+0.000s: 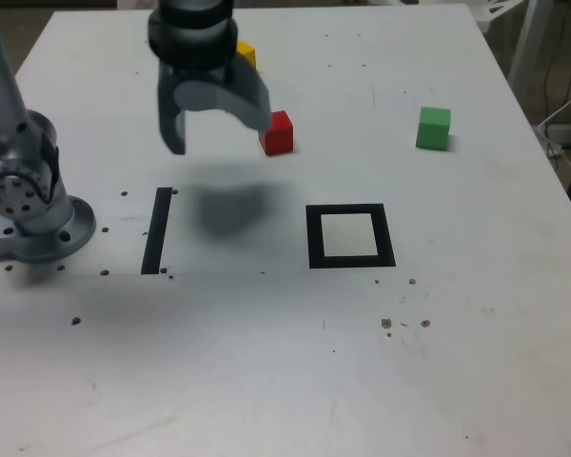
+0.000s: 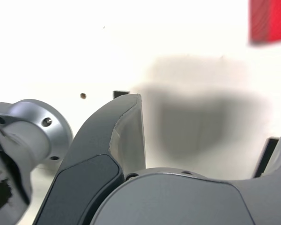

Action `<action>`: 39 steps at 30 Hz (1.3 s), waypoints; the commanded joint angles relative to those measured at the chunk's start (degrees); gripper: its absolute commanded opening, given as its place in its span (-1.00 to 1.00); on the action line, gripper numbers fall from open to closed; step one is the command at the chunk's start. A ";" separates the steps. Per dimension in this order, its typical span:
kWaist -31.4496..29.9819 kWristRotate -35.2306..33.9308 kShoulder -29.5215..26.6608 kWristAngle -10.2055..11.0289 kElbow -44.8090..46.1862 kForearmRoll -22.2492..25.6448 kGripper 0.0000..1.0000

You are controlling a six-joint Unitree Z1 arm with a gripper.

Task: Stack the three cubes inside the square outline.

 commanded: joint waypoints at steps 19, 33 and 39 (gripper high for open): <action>10.44 0.96 10.95 1.82 -8.54 -2.74 0.97; 14.83 3.75 18.04 1.78 -10.79 -5.24 0.95; 15.81 5.03 20.07 1.18 -11.84 -5.50 0.92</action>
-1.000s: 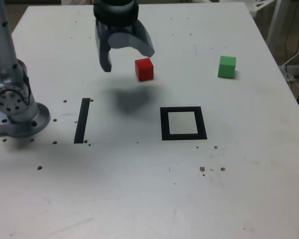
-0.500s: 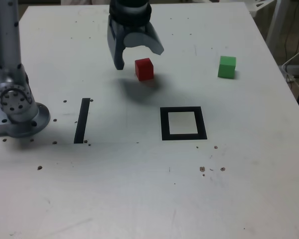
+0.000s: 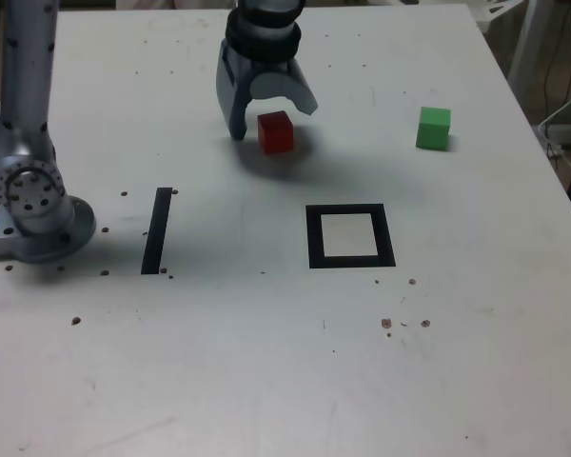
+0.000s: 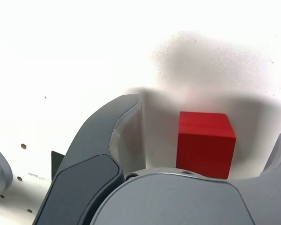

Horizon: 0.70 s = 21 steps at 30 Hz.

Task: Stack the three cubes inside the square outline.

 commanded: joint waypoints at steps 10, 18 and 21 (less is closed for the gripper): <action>0.43 1.04 2.02 -1.44 -0.64 -0.05 0.62; 0.42 1.17 2.83 -1.78 -0.78 -0.19 0.04; 0.33 1.31 2.82 -1.73 -0.74 -0.52 -0.24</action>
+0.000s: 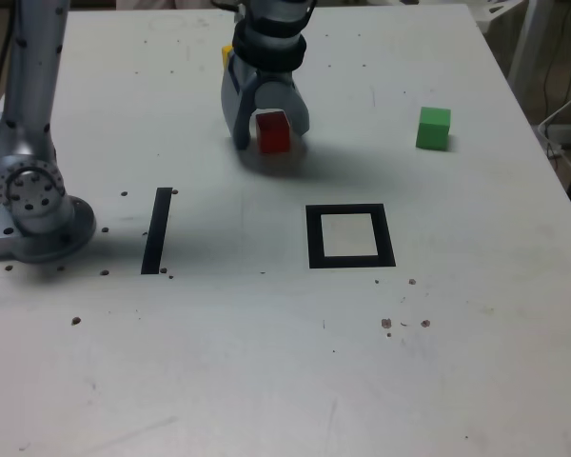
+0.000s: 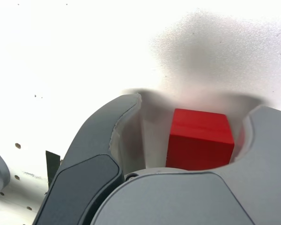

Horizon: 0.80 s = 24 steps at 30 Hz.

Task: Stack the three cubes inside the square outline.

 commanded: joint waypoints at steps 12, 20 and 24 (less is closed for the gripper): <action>-0.65 0.65 -0.50 -0.22 0.08 -0.53 -0.41; -2.57 0.49 -2.95 -0.48 0.48 0.55 -0.41; -5.45 -0.41 -4.69 -1.11 0.80 1.25 -0.41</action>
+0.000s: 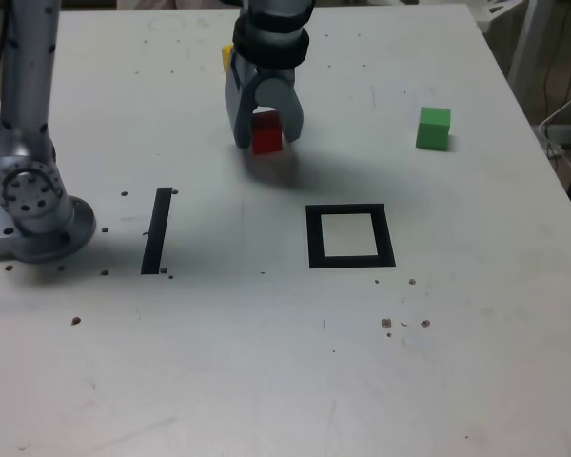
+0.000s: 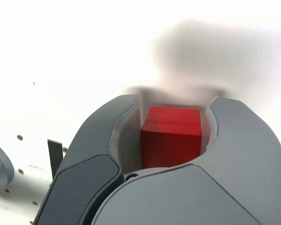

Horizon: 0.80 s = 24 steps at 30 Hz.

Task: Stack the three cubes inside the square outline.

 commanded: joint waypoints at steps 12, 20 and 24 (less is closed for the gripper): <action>-14.88 -7.07 -2.15 -2.36 -1.17 2.45 -0.41; -21.96 -10.90 -0.70 -2.95 -4.21 3.65 -0.41; -23.66 -11.65 0.66 -3.02 -6.18 4.32 -0.41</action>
